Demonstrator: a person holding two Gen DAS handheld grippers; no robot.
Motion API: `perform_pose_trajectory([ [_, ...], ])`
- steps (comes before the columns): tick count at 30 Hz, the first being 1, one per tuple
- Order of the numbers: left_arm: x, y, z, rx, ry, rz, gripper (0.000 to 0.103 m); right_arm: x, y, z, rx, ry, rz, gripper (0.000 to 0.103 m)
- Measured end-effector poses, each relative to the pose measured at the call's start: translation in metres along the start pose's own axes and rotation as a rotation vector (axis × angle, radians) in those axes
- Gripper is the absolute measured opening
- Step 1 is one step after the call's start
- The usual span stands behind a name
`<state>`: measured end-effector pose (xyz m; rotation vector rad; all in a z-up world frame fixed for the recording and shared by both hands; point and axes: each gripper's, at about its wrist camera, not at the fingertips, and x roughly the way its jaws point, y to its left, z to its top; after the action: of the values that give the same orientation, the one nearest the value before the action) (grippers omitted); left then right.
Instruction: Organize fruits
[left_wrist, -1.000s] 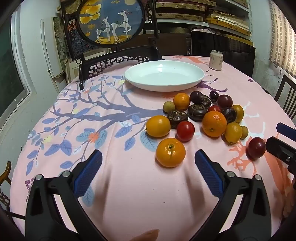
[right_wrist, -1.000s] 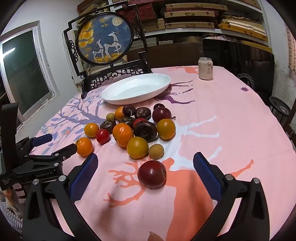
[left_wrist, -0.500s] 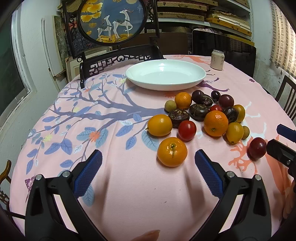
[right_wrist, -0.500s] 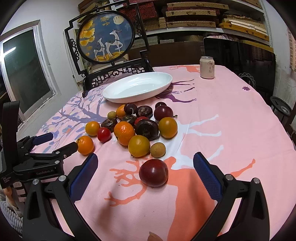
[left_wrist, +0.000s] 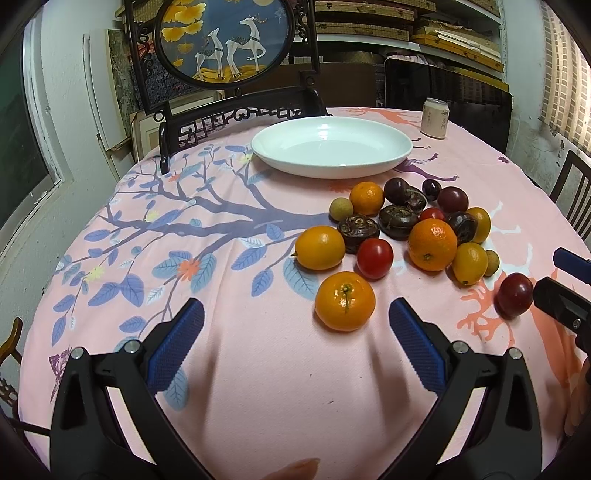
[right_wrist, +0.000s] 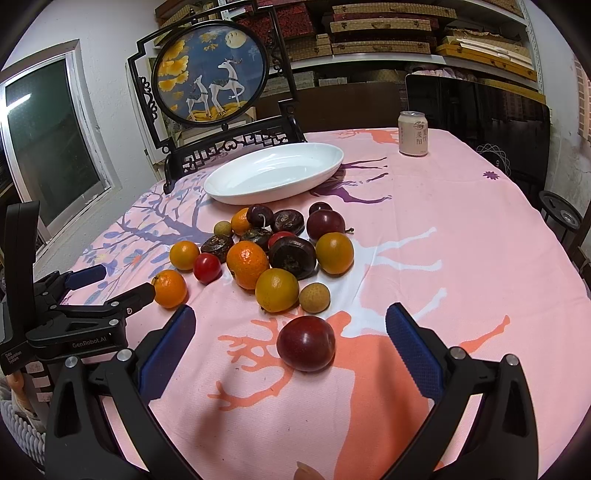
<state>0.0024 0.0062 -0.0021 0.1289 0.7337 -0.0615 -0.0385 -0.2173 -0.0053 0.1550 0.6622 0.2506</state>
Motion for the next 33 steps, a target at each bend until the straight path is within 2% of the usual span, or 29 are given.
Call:
perform_pose_trajectory([
  [30,0.0008,0.0003,0.001,-0.002,0.006,-0.002,0.101,0.0005,0.0001,0.0002,0.001,0.004,0.001,0.102],
  [33,0.0045,0.0009,-0.0064,-0.003,0.007,-0.001,0.101,0.0004,0.0,0.0003,0.002,0.004,0.0,0.102],
])
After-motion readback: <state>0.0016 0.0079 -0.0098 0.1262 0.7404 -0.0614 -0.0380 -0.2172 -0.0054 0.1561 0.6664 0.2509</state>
